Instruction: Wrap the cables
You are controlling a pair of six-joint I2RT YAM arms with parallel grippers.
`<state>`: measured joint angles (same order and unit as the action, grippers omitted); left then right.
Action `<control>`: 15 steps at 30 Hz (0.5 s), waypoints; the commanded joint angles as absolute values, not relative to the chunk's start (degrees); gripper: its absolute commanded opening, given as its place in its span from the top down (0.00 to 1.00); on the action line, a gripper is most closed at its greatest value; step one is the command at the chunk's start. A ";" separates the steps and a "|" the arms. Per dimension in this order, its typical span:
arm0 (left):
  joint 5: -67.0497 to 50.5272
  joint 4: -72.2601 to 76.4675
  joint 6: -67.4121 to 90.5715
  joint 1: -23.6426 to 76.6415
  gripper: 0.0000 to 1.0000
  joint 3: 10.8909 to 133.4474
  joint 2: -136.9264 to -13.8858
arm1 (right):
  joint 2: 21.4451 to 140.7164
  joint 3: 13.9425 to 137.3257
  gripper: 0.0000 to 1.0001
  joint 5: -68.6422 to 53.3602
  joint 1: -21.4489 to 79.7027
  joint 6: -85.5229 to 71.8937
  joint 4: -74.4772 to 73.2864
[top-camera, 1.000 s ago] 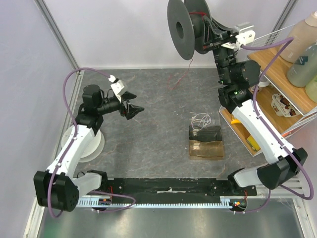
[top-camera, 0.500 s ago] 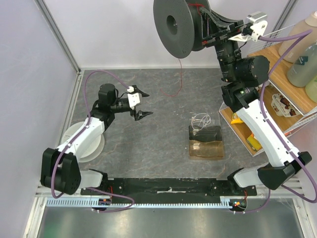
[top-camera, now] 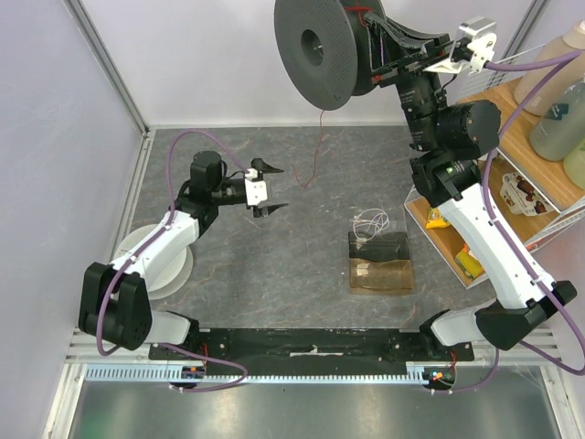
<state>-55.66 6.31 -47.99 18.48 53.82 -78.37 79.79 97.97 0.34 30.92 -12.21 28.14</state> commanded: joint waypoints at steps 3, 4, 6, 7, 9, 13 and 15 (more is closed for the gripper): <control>-59.15 0.35 -66.27 20.92 0.13 55.37 -79.53 | 79.45 101.51 1.00 0.18 32.17 -14.85 32.43; -59.06 0.35 -66.44 21.18 0.13 55.98 -80.32 | 79.45 101.69 1.00 0.18 32.34 -14.85 32.52; -58.10 3.05 -66.28 21.18 0.13 56.25 -81.47 | 79.54 102.22 1.00 0.18 32.61 -15.12 32.34; -57.31 5.51 -65.75 21.18 0.14 56.34 -81.82 | 79.54 102.39 1.00 0.18 32.69 -15.12 32.34; -56.69 6.33 -65.74 21.01 0.14 57.30 -82.44 | 79.54 102.83 1.00 0.18 32.78 -15.38 32.00; -55.90 4.49 -69.33 21.27 0.14 59.50 -83.76 | 79.54 102.83 1.00 -1.58 32.96 -15.99 31.82; -55.02 2.99 -72.76 21.44 0.14 60.12 -85.16 | 79.54 103.01 1.00 -1.67 33.05 -16.61 31.99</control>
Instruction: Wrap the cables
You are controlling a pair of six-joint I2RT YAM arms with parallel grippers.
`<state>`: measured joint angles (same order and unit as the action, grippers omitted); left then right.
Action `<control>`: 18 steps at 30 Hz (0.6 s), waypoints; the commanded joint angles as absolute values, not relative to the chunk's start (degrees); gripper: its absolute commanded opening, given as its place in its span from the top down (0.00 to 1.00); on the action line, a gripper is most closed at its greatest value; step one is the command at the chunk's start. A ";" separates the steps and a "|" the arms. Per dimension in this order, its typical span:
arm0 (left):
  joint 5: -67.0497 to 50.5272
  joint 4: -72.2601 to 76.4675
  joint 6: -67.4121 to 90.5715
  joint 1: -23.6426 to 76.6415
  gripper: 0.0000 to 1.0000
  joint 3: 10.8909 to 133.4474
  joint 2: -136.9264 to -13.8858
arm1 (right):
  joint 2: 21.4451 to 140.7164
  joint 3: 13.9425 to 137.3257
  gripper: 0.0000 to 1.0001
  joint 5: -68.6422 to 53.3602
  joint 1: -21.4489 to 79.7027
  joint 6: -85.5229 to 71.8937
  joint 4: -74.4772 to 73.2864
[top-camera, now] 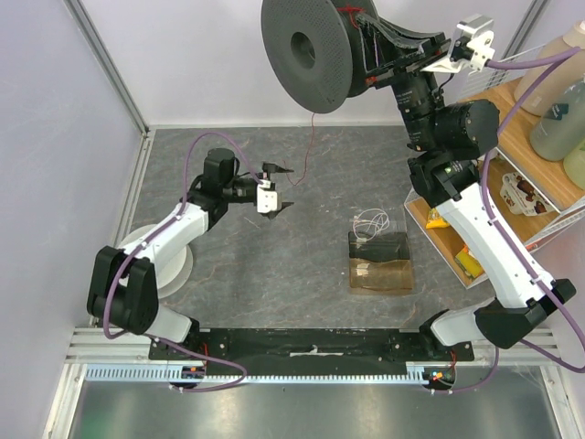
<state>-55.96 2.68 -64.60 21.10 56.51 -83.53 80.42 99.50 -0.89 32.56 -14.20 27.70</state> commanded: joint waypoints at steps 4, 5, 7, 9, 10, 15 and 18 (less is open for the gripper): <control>-54.23 2.29 -76.11 21.45 0.17 60.99 -88.06 | 79.54 103.88 1.00 -1.50 33.13 -17.93 31.47; -53.97 2.46 -76.37 21.53 0.19 61.69 -88.94 | 79.54 104.06 1.00 -1.49 33.13 -18.28 31.29; -53.62 3.94 -76.73 21.62 0.22 62.49 -90.17 | 79.28 104.33 1.00 -1.49 33.22 -18.81 30.77; -52.83 5.71 -74.89 21.71 0.30 63.10 -91.14 | 78.93 104.41 1.00 -1.23 33.22 -18.98 29.89; -52.82 4.93 -75.49 21.62 0.33 63.28 -91.40 | 78.75 104.50 1.00 -1.14 33.22 -19.16 29.53; -52.82 0.36 -83.75 21.88 0.58 61.00 -91.23 | 78.92 105.29 1.00 -0.35 33.22 -19.60 28.48; -54.49 -5.43 -86.13 22.06 0.83 59.07 -88.69 | 79.36 105.64 1.00 2.02 33.22 -19.51 28.30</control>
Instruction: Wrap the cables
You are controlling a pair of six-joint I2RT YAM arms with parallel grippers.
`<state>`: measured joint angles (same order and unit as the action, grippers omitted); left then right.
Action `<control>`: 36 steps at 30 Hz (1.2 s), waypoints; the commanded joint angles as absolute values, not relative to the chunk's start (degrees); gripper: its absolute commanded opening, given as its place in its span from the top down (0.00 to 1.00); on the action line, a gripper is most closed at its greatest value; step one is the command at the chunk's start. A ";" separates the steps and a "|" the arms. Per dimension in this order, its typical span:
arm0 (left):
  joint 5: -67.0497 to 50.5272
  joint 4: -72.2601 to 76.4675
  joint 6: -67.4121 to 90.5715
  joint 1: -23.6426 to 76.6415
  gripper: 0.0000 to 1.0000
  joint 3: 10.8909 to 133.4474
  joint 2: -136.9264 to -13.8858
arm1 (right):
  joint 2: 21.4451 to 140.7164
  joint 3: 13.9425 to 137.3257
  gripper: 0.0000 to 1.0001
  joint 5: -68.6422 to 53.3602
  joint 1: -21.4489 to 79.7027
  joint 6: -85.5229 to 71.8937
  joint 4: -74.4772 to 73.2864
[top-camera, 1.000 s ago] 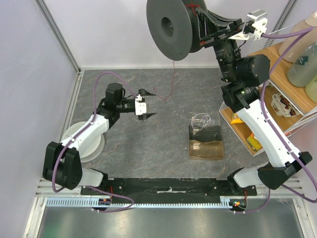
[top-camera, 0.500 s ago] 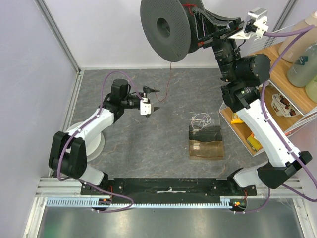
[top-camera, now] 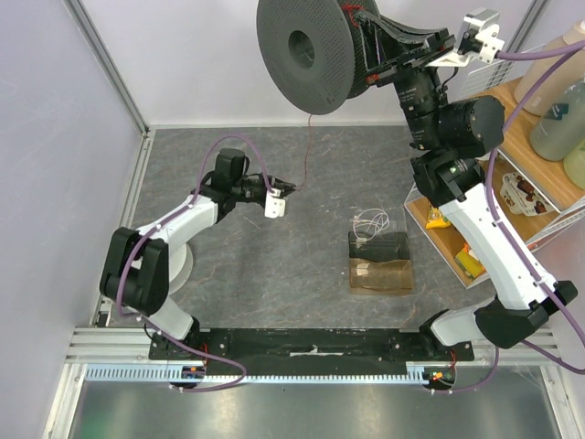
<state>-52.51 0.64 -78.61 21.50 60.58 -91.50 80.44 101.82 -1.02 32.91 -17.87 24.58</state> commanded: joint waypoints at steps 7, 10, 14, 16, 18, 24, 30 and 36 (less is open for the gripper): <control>-55.37 -8.97 -87.37 23.73 0.75 55.11 -85.16 | 79.89 106.17 1.00 2.29 33.22 -20.48 28.12; -53.97 -3.36 -82.20 23.82 0.66 55.02 -85.17 | 79.81 106.52 1.00 1.76 33.22 -21.44 27.78; -51.86 2.61 -80.08 23.73 0.57 55.46 -85.43 | 79.45 106.17 1.00 1.67 33.22 -21.80 27.25; -51.16 4.56 -79.28 23.73 0.54 55.90 -85.60 | 79.45 105.91 1.00 1.58 33.22 -22.06 27.25; -50.10 6.41 -78.40 23.64 0.52 56.42 -86.39 | 79.54 105.91 1.00 1.58 33.22 -22.58 27.33; -47.46 5.46 -78.21 23.64 0.66 60.20 -90.52 | 79.54 106.43 1.00 1.93 33.22 -23.03 26.90; -48.77 -1.30 -82.35 23.99 0.89 60.21 -90.80 | 79.72 106.96 1.00 4.04 33.31 -22.59 26.98; -53.87 -17.46 -84.03 28.47 0.98 57.67 -81.50 | 81.91 105.12 1.00 14.82 33.75 -14.08 27.60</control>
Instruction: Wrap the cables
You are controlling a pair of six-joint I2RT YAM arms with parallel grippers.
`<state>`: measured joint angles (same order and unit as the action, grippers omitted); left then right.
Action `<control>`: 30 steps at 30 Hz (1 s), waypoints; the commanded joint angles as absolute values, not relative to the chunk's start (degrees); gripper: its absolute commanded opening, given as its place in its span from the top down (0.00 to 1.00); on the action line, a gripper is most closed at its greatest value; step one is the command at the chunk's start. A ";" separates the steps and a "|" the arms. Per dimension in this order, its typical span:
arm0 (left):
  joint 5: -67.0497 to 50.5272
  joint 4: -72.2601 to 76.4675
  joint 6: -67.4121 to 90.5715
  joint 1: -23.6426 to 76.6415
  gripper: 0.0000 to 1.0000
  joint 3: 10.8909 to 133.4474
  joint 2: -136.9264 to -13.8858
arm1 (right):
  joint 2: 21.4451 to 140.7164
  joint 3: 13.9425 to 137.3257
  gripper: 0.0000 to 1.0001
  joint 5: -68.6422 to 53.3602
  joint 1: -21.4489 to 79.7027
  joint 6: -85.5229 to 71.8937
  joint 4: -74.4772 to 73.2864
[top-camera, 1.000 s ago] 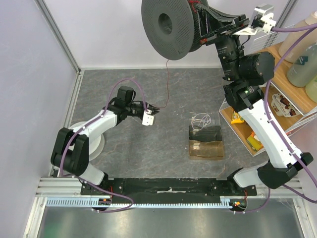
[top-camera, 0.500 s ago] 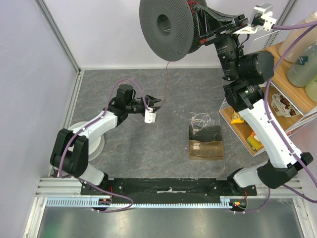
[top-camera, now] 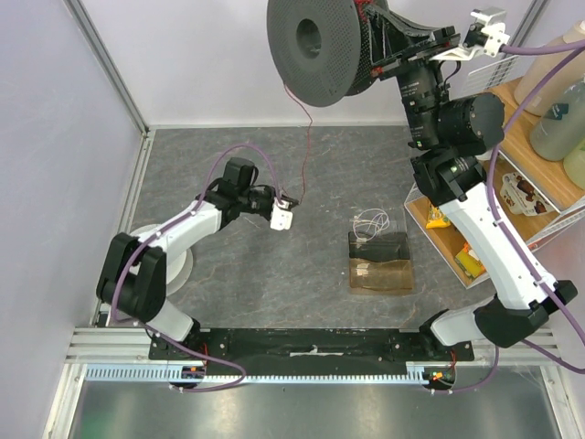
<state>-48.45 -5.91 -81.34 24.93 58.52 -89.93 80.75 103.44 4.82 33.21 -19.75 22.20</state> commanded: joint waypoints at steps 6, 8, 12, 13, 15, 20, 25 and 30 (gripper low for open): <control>-54.05 -25.40 -79.11 39.70 0.98 53.09 -69.71 | 87.44 101.16 1.00 26.35 33.92 -3.36 36.20; -53.79 -26.19 -76.13 42.96 0.98 52.82 -66.99 | 89.55 100.90 1.00 28.55 34.19 -0.46 38.22; -53.70 -29.61 -74.79 48.77 0.98 52.91 -61.45 | 94.38 100.20 1.00 31.46 34.19 8.33 43.23; -53.70 -30.23 -75.06 49.82 0.98 52.82 -59.78 | 95.26 99.24 1.00 31.03 34.10 10.18 44.55; -53.70 -31.99 -74.89 52.29 0.98 53.43 -57.05 | 96.32 96.87 1.00 29.11 33.75 12.47 46.40; -53.70 -33.92 -71.90 55.54 0.98 57.38 -53.18 | 97.91 90.54 1.00 24.53 33.05 16.34 51.05; -53.70 -33.75 -68.56 56.34 0.98 61.87 -51.77 | 96.86 83.69 1.00 17.59 32.87 18.45 51.50; -53.61 -31.55 -64.43 56.60 0.98 65.65 -51.33 | 95.63 76.65 1.00 15.56 32.87 21.97 53.26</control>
